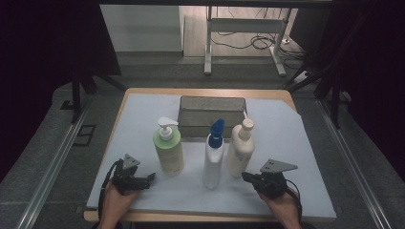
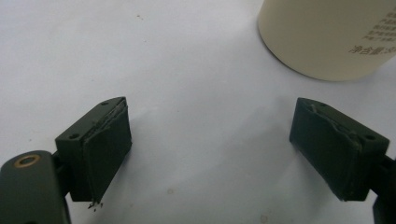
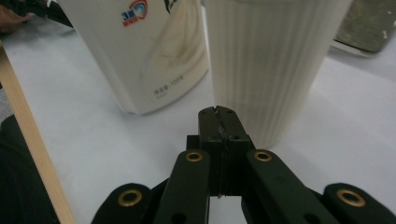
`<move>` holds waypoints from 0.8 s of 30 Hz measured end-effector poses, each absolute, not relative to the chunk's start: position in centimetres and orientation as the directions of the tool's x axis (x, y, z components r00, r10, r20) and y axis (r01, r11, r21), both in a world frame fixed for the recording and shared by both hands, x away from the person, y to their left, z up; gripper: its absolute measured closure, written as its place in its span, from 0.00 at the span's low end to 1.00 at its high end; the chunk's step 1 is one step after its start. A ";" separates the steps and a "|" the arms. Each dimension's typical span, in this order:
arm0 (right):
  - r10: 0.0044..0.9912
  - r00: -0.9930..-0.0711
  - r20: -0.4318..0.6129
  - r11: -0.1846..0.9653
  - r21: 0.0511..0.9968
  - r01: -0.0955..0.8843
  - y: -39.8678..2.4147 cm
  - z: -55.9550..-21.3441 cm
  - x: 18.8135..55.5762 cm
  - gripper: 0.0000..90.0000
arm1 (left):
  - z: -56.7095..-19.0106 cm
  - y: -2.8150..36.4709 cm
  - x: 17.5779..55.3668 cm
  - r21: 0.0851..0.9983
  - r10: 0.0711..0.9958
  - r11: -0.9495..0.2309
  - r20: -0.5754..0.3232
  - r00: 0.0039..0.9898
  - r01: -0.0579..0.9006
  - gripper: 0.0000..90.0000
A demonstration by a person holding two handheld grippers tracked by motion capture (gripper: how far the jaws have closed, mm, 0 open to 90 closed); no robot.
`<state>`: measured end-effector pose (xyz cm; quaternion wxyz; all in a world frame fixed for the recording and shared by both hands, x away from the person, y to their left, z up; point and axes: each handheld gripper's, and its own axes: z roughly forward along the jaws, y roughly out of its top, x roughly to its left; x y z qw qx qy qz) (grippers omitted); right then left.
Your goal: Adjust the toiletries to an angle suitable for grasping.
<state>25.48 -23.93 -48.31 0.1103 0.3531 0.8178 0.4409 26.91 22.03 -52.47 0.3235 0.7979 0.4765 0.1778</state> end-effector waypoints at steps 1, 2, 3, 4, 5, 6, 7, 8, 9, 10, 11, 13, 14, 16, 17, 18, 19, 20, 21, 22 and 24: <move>0.674 -0.727 0.131 0.361 0.801 0.478 -23.7 -48.3 25.5 0.99 | -52.5 22.0 26.9 0.686 0.876 -0.336 -0.025 0.483 0.646 0.14; 0.675 -0.728 0.122 0.367 0.801 0.474 -23.2 -48.4 25.6 0.99 | -52.5 22.0 26.9 0.686 0.876 -0.336 -0.025 0.482 0.645 0.14; 0.675 -0.728 0.122 0.367 0.801 0.474 -23.2 -48.4 25.6 0.99 | -52.5 22.0 26.9 0.686 0.876 -0.336 -0.025 0.482 0.645 0.14; 0.672 -0.732 0.113 0.372 0.804 0.465 -22.5 -48.5 25.7 0.99 | -52.5 22.0 26.9 0.686 0.876 -0.336 -0.025 0.483 0.645 0.14; 0.672 -0.733 0.109 0.374 0.804 0.462 -22.3 -48.5 25.7 0.99 | -52.5 22.0 26.9 0.686 0.876 -0.336 -0.025 0.483 0.645 0.14; 0.671 -0.734 0.104 0.377 0.804 0.459 -22.1 -48.6 25.7 0.99 | -52.5 22.0 26.9 0.686 0.876 -0.336 -0.025 0.483 0.645 0.14; 0.671 -0.734 0.104 0.377 0.804 0.459 -22.1 -48.6 25.7 0.99 | -52.5 22.0 26.9 0.686 0.875 -0.337 -0.024 0.483 0.645 0.14; 0.674 -0.732 0.097 0.378 0.806 0.455 -21.8 -48.7 25.8 0.99 | -52.5 22.0 26.9 0.686 0.875 -0.337 -0.024 0.483 0.645 0.14; 0.676 -0.731 0.096 0.379 0.806 0.455 -21.6 -48.9 25.9 0.99 | -52.5 22.0 26.9 0.686 0.876 -0.336 -0.024 0.483 0.645 0.14; 0.684 -0.725 0.086 0.383 0.803 0.456 -21.3 -49.0 26.0 0.99 | -52.5 22.0 26.9 0.686 0.875 -0.337 -0.025 0.483 0.645 0.14; 0.688 -0.721 0.082 0.383 0.802 0.457 -21.1 -49.1 26.0 0.99 | -52.5 22.0 26.9 0.686 0.875 -0.337 -0.024 0.483 0.645 0.14; 0.691 -0.718 0.084 0.380 0.802 0.460 -20.9 -49.3 26.1 0.99 | -52.5 22.0 26.9 0.686 0.875 -0.337 -0.024 0.483 0.645 0.14; 0.695 -0.716 0.073 0.385 0.802 0.456 -20.8 -49.5 26.3 0.99 | -52.5 22.0 26.9 0.686 0.875 -0.337 -0.024 0.483 0.645 0.14; 0.697 -0.714 0.070 0.385 0.803 0.454 -20.7 -49.5 26.3 0.99 | -52.5 22.0 26.9 0.686 0.875 -0.337 -0.024 0.483 0.645 0.14; 0.693 -0.717 0.072 0.388 0.802 0.455 -20.7 -49.7 26.4 0.99 | -52.5 22.0 26.9 0.686 0.875 -0.337 -0.024 0.483 0.645 0.14; 0.693 -0.717 0.072 0.388 0.802 0.455 -20.7 -49.7 26.4 0.99 | -52.5 22.0 26.9 0.686 0.875 -0.337 -0.024 0.483 0.645 0.14; 0.693 -0.718 0.066 0.391 0.802 0.451 -20.7 -49.7 26.4 0.99 | -52.5 22.0 26.9 0.686 0.875 -0.337 -0.024 0.483 0.645 0.14; 0.696 -0.717 0.049 0.404 0.798 0.446 -20.6 -49.8 26.4 0.99 | -52.5 22.0 26.9 0.686 0.875 -0.337 -0.024 0.483 0.645 0.14; 0.695 -0.717 0.044 0.408 0.797 0.445 -20.6 -49.8 26.4 0.99 | -52.5 22.0 26.9 0.686 0.875 -0.337 -0.024 0.483 0.645 0.14; 0.696 -0.717 0.042 0.410 0.796 0.445 -20.6 -49.9 26.4 0.99 | -52.5 22.0 26.9 0.686 0.875 -0.337 -0.024 0.483 0.645 0.14; 0.698 -0.715 0.040 0.411 0.795 0.446 -20.6 -49.9 26.4 0.99 | -52.5 22.0 26.9 0.686 0.875 -0.337 -0.024 0.483 0.645 0.14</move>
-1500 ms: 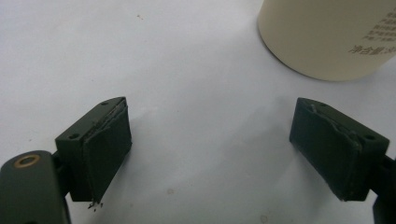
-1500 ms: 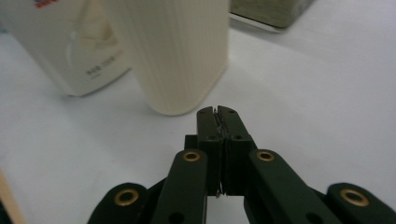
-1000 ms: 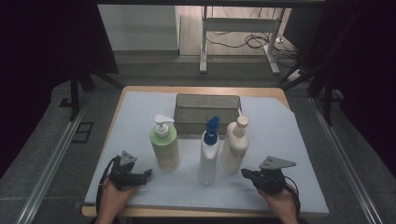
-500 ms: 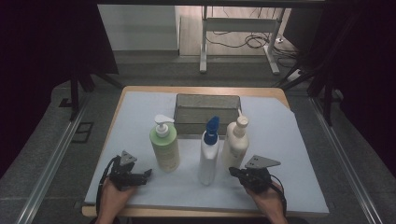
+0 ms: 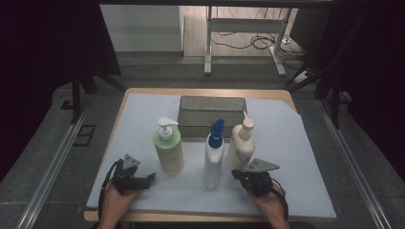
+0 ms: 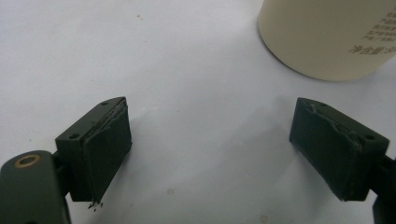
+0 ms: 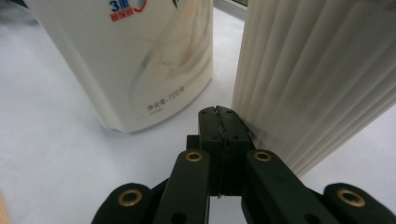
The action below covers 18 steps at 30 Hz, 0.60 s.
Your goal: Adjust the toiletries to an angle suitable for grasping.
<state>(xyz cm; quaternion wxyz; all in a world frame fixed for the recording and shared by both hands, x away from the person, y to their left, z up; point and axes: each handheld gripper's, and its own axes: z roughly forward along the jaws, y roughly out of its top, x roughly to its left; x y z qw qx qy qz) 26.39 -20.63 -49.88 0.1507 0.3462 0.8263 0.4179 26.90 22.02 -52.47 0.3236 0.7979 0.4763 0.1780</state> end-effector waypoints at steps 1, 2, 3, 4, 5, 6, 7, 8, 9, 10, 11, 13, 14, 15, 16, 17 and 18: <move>0.701 -0.712 0.040 0.411 0.793 0.450 -20.7 -49.9 26.4 0.99 | -52.5 22.0 26.9 0.686 0.875 -0.337 -0.024 0.483 0.645 0.14; 0.702 -0.711 0.035 0.414 0.792 0.448 -20.8 -49.9 26.5 0.99 | -52.5 22.0 26.9 0.686 0.875 -0.337 -0.024 0.483 0.645 0.14; 0.707 -0.707 0.032 0.414 0.791 0.450 -21.1 -50.0 26.5 0.99 | -52.5 22.0 26.9 0.686 0.875 -0.337 -0.024 0.483 0.645 0.14; 0.707 -0.706 0.035 0.413 0.790 0.453 -21.2 -49.9 26.6 0.99 | -52.5 22.0 26.9 0.686 0.875 -0.337 -0.024 0.483 0.645 0.14; 0.708 -0.706 0.036 0.413 0.790 0.454 -21.3 -49.9 26.6 0.99 | -52.5 22.0 26.9 0.686 0.875 -0.337 -0.024 0.483 0.645 0.14; 0.708 -0.706 0.036 0.413 0.790 0.454 -21.3 -49.9 26.6 0.99 | -52.5 22.0 26.9 0.686 0.875 -0.337 -0.024 0.483 0.645 0.14; 0.709 -0.705 0.035 0.413 0.789 0.455 -21.4 -49.9 26.6 0.99 | -52.5 22.0 26.9 0.686 0.875 -0.337 -0.024 0.483 0.645 0.14; 0.709 -0.705 0.032 0.415 0.789 0.453 -21.5 -49.9 26.6 0.99 | -52.5 22.0 26.9 0.686 0.875 -0.337 -0.024 0.483 0.645 0.14; 0.711 -0.702 0.025 0.422 0.784 0.456 -21.7 -50.0 26.7 0.99 | -52.5 22.0 26.9 0.686 0.875 -0.337 -0.024 0.483 0.645 0.14; 0.713 -0.700 0.026 0.421 0.783 0.458 -21.8 -50.0 26.7 0.99 | -52.5 22.0 26.9 0.686 0.875 -0.337 -0.024 0.483 0.645 0.14; 0.714 -0.699 0.026 0.422 0.781 0.460 -22.0 -50.0 26.7 0.99 | -52.5 22.0 26.9 0.686 0.875 -0.337 -0.024 0.483 0.645 0.14; 0.719 -0.694 0.020 0.424 0.779 0.462 -22.3 -50.0 26.8 0.99 | -52.5 22.0 26.9 0.686 0.875 -0.337 -0.024 0.483 0.645 0.14; 0.722 -0.692 0.018 0.425 0.777 0.464 -22.5 -49.9 26.8 0.99 | -52.5 22.0 26.9 0.686 0.875 -0.337 -0.024 0.483 0.645 0.14; 0.725 -0.688 0.017 0.424 0.777 0.466 -22.7 -49.9 26.8 0.99 | -52.5 22.0 26.9 0.686 0.875 -0.337 -0.024 0.483 0.645 0.14; 0.728 -0.685 0.019 0.422 0.775 0.470 -22.9 -49.9 26.9 0.99 | -52.5 22.0 26.9 0.686 0.875 -0.337 -0.024 0.483 0.645 0.14; 0.731 -0.682 0.015 0.422 0.775 0.470 -23.1 -49.9 26.9 0.99 | -52.5 22.0 26.9 0.686 0.875 -0.337 -0.024 0.483 0.645 0.14; 0.731 -0.682 0.015 0.422 0.775 0.470 -23.1 -49.9 26.9 0.99 | -52.5 22.0 26.9 0.686 0.875 -0.337 -0.024 0.483 0.645 0.14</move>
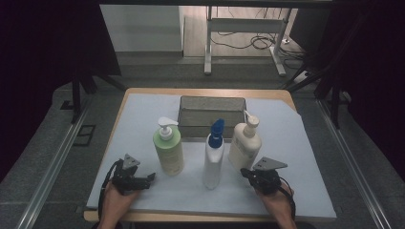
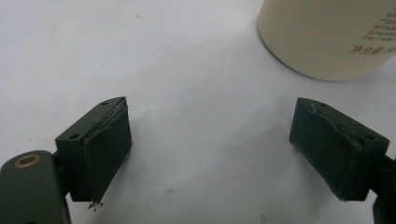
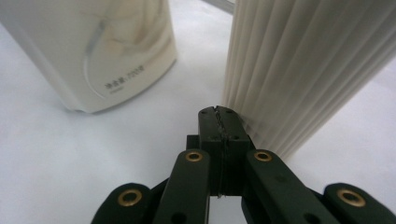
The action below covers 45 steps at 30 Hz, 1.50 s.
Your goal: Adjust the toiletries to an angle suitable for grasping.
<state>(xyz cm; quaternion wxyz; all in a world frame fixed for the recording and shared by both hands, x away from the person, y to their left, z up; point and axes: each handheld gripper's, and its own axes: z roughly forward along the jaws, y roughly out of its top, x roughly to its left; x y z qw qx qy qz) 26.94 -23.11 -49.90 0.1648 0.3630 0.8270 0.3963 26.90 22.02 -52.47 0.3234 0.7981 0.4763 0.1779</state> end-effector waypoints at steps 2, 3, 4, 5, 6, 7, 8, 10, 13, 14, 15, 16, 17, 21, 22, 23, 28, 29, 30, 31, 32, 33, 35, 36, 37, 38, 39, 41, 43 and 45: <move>0.736 -0.677 0.015 0.419 0.776 0.472 -23.4 -49.9 27.0 0.99 | -52.5 22.0 26.9 0.686 0.875 -0.337 -0.024 0.483 0.645 0.14; 0.740 -0.672 0.017 0.415 0.776 0.476 -23.7 -49.9 27.1 0.99 | -52.5 22.0 26.9 0.686 0.875 -0.337 -0.024 0.483 0.645 0.14; 0.741 -0.672 0.015 0.416 0.775 0.475 -23.8 -49.9 27.1 0.99 | -52.5 22.0 26.9 0.686 0.875 -0.337 -0.024 0.483 0.645 0.14; 0.743 -0.669 0.014 0.415 0.775 0.478 -23.9 -49.9 27.2 0.99 | -52.5 22.0 26.9 0.686 0.875 -0.337 -0.024 0.483 0.645 0.14; 0.745 -0.667 0.012 0.415 0.774 0.478 -24.1 -49.9 27.2 0.99 | -52.5 22.0 26.9 0.686 0.875 -0.337 -0.024 0.483 0.645 0.14; 0.745 -0.667 0.012 0.415 0.774 0.478 -24.1 -49.9 27.2 0.99 | -52.5 22.0 26.9 0.686 0.875 -0.337 -0.024 0.483 0.645 0.14; 0.749 -0.662 0.013 0.413 0.773 0.482 -24.1 -49.9 27.3 0.99 | -52.5 22.0 26.9 0.686 0.875 -0.337 -0.024 0.483 0.645 0.14; 0.752 -0.659 0.011 0.413 0.772 0.483 -24.4 -50.0 27.4 0.99 | -52.5 22.0 26.9 0.686 0.875 -0.337 -0.024 0.483 0.645 0.14; 0.753 -0.658 0.008 0.415 0.771 0.483 -24.4 -49.9 27.3 0.99 | -52.5 22.0 26.9 0.686 0.875 -0.337 -0.024 0.483 0.645 0.14; 0.752 -0.659 0.005 0.417 0.771 0.481 -24.4 -49.9 27.3 0.99 | -52.5 22.0 26.9 0.686 0.875 -0.337 -0.024 0.483 0.645 0.14; 0.751 -0.660 0.007 0.416 0.772 0.481 -24.4 -49.9 27.3 0.98 | -52.5 22.0 26.9 0.686 0.875 -0.337 -0.024 0.483 0.645 0.14; 0.750 -0.662 0.011 0.414 0.773 0.481 -24.4 -49.8 27.3 0.97 | -52.5 22.0 26.9 0.686 0.875 -0.337 -0.024 0.483 0.645 0.14; 0.750 -0.661 0.012 0.411 0.775 0.480 -24.4 -49.8 27.2 0.96 | -52.5 22.0 26.9 0.686 0.875 -0.337 -0.024 0.483 0.645 0.14; 0.751 -0.660 0.016 0.404 0.780 0.479 -24.7 -49.5 27.0 0.91 | -52.5 22.0 26.9 0.686 0.875 -0.337 -0.024 0.483 0.645 0.14; 0.752 -0.659 0.019 0.401 0.780 0.481 -24.8 -49.5 26.9 0.90 | -52.5 22.0 26.9 0.686 0.875 -0.337 -0.024 0.483 0.645 0.14; 0.752 -0.659 0.019 0.401 0.780 0.481 -24.8 -49.5 26.9 0.90 | -52.5 22.0 26.9 0.686 0.875 -0.337 -0.024 0.483 0.645 0.14; 0.748 -0.663 0.033 0.398 0.777 0.488 -25.1 -49.4 26.4 0.82 | -52.5 22.0 26.9 0.686 0.875 -0.337 -0.024 0.483 0.645 0.14; 0.747 -0.664 0.030 0.400 0.778 0.485 -25.1 -49.4 26.3 0.80 | -52.5 22.0 26.9 0.686 0.875 -0.337 -0.024 0.483 0.645 0.14; 0.748 -0.663 0.030 0.398 0.778 0.485 -25.2 -49.3 26.2 0.78 | -52.5 22.0 26.9 0.686 0.875 -0.337 -0.024 0.483 0.645 0.14; 0.748 -0.663 0.031 0.398 0.779 0.485 -25.2 -49.3 26.1 0.75 | -52.5 22.0 26.9 0.686 0.875 -0.337 -0.024 0.483 0.645 0.14; 0.754 -0.657 0.025 0.394 0.783 0.482 -25.3 -49.1 25.9 0.71 | -52.5 22.0 26.9 0.686 0.875 -0.337 -0.024 0.483 0.645 0.14; 0.754 -0.656 0.021 0.394 0.785 0.478 -25.4 -49.0 25.9 0.68 | -52.5 22.0 26.9 0.686 0.875 -0.337 -0.024 0.483 0.645 0.14; 0.762 -0.647 0.027 0.384 0.786 0.485 -25.5 -48.8 25.9 0.64 | -52.5 22.0 26.9 0.686 0.875 -0.337 -0.024 0.483 0.645 0.14; 0.762 -0.647 0.027 0.384 0.786 0.485 -25.5 -48.8 25.9 0.64 | -52.5 22.0 26.9 0.686 0.875 -0.337 -0.024 0.483 0.645 0.14; 0.765 -0.644 0.030 0.379 0.787 0.487 -25.6 -48.8 25.9 0.63 | -52.5 22.0 26.9 0.686 0.876 -0.337 -0.024 0.483 0.645 0.14; 0.772 -0.634 0.043 0.365 0.787 0.497 -25.8 -48.6 25.9 0.58 | -52.5 22.0 26.9 0.686 0.876 -0.337 -0.023 0.483 0.645 0.14; 0.772 -0.634 0.043 0.365 0.787 0.497 -25.8 -48.6 25.9 0.58 | -52.5 22.0 26.9 0.686 0.876 -0.337 -0.023 0.483 0.645 0.14; 0.775 -0.631 0.039 0.363 0.790 0.494 -26.0 -48.3 25.9 0.55 | -52.5 22.0 26.9 0.686 0.875 -0.337 -0.023 0.483 0.645 0.14; 0.781 -0.623 0.047 0.346 0.797 0.495 -26.3 -47.9 26.0 0.49 | -52.5 22.0 26.9 0.686 0.876 -0.337 -0.023 0.483 0.645 0.14; 0.783 -0.621 0.048 0.342 0.799 0.494 -26.4 -47.7 26.0 0.47 | -52.5 22.0 26.9 0.686 0.876 -0.337 -0.023 0.482 0.645 0.14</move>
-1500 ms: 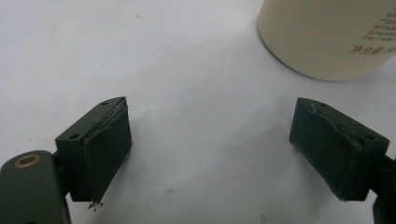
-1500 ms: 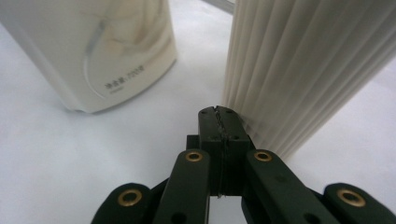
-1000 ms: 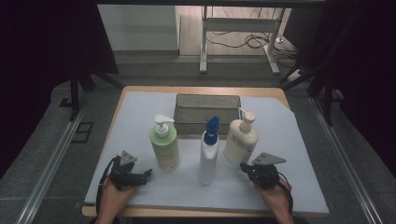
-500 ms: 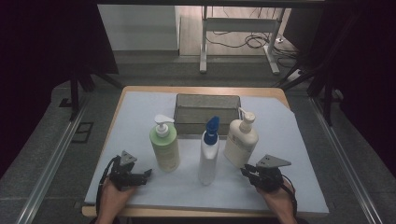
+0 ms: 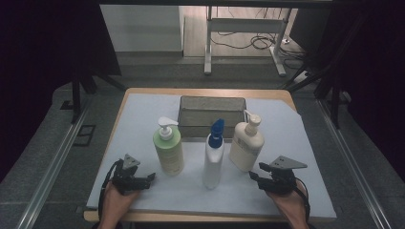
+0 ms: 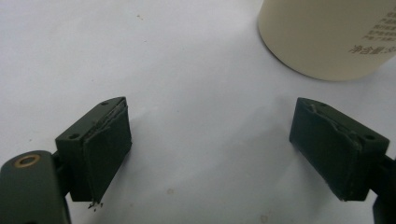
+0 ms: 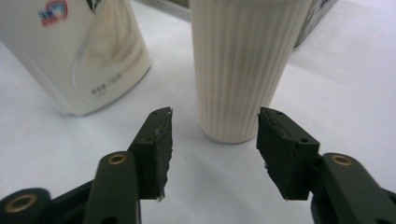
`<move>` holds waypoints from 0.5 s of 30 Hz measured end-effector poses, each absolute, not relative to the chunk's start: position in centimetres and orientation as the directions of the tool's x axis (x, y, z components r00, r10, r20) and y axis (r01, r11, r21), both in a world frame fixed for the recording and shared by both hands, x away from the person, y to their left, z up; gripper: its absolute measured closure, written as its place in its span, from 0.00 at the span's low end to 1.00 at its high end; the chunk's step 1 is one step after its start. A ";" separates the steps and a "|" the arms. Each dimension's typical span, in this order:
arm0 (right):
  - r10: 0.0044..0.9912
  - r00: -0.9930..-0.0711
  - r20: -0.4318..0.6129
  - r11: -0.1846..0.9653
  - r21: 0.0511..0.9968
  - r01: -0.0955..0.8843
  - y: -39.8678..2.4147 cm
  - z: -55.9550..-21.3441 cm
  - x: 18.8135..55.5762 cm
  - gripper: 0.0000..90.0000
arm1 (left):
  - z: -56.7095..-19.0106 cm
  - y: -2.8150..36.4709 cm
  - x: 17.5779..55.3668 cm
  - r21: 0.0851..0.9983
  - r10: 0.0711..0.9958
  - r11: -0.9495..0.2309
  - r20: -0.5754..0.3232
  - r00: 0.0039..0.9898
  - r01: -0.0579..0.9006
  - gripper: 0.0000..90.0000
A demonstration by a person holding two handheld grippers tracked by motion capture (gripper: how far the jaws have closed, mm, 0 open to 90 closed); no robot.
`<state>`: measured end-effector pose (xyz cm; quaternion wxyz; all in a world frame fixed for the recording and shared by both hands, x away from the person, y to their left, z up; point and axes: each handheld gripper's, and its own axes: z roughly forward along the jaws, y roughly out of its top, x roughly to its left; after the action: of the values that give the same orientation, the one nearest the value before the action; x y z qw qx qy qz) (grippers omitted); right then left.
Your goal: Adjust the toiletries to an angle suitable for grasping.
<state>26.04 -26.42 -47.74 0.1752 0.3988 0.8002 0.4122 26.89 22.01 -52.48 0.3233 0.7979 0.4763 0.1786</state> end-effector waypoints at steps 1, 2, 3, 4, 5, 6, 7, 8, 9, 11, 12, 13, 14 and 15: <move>0.788 -0.612 0.061 0.335 0.792 0.510 -26.5 -47.4 26.2 0.44 | -52.5 22.0 26.9 0.686 0.876 -0.337 -0.023 0.483 0.645 0.14; 0.788 -0.612 0.061 0.335 0.792 0.510 -26.5 -47.4 26.2 0.44 | -52.5 22.0 26.9 0.686 0.876 -0.337 -0.023 0.483 0.645 0.14; 0.788 -0.612 0.061 0.335 0.792 0.511 -26.6 -47.4 26.3 0.43 | -52.5 22.0 26.9 0.686 0.876 -0.337 -0.023 0.483 0.645 0.14; 0.789 -0.611 0.059 0.333 0.794 0.508 -26.6 -47.3 26.3 0.42 | -52.5 22.0 26.9 0.686 0.876 -0.337 -0.023 0.482 0.645 0.14; 0.790 -0.610 0.063 0.332 0.793 0.511 -26.6 -47.2 26.3 0.41 | -52.5 22.0 26.9 0.686 0.876 -0.338 -0.023 0.483 0.645 0.14; 0.788 -0.612 0.069 0.331 0.790 0.516 -26.6 -47.1 26.4 0.40 | -52.5 22.0 26.9 0.686 0.876 -0.337 -0.023 0.482 0.645 0.14; 0.786 -0.614 0.069 0.332 0.791 0.514 -26.7 -47.0 26.4 0.40 | -52.5 22.0 26.9 0.686 0.876 -0.337 -0.023 0.483 0.645 0.14; 0.787 -0.614 0.067 0.332 0.792 0.512 -26.7 -46.9 26.4 0.40 | -52.5 22.0 26.9 0.686 0.876 -0.337 -0.023 0.483 0.645 0.14; 0.788 -0.613 0.064 0.334 0.792 0.511 -26.7 -46.8 26.4 0.39 | -52.5 22.0 26.9 0.686 0.876 -0.337 -0.023 0.483 0.645 0.14; 0.785 -0.615 0.069 0.326 0.798 0.506 -26.7 -46.3 26.7 0.38 | -52.5 22.0 26.9 0.686 0.876 -0.337 -0.023 0.483 0.645 0.14; 0.785 -0.615 0.070 0.325 0.800 0.505 -26.7 -46.1 26.7 0.38 | -52.5 22.0 26.9 0.686 0.876 -0.337 -0.023 0.483 0.645 0.14; 0.784 -0.617 0.070 0.324 0.801 0.503 -26.6 -45.9 26.8 0.38 | -52.5 22.0 26.9 0.686 0.876 -0.337 -0.023 0.483 0.645 0.14; 0.784 -0.617 0.070 0.324 0.801 0.503 -26.6 -45.9 26.8 0.38 | -52.5 22.0 26.9 0.686 0.876 -0.337 -0.023 0.483 0.645 0.14; 0.782 -0.620 0.063 0.325 0.808 0.493 -26.4 -45.3 27.1 0.37 | -52.5 22.0 26.9 0.686 0.876 -0.337 -0.023 0.483 0.645 0.14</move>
<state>27.05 -26.42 -45.29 0.1721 0.4007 0.7954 0.4209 26.89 22.01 -52.48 0.3233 0.7980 0.4763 0.1786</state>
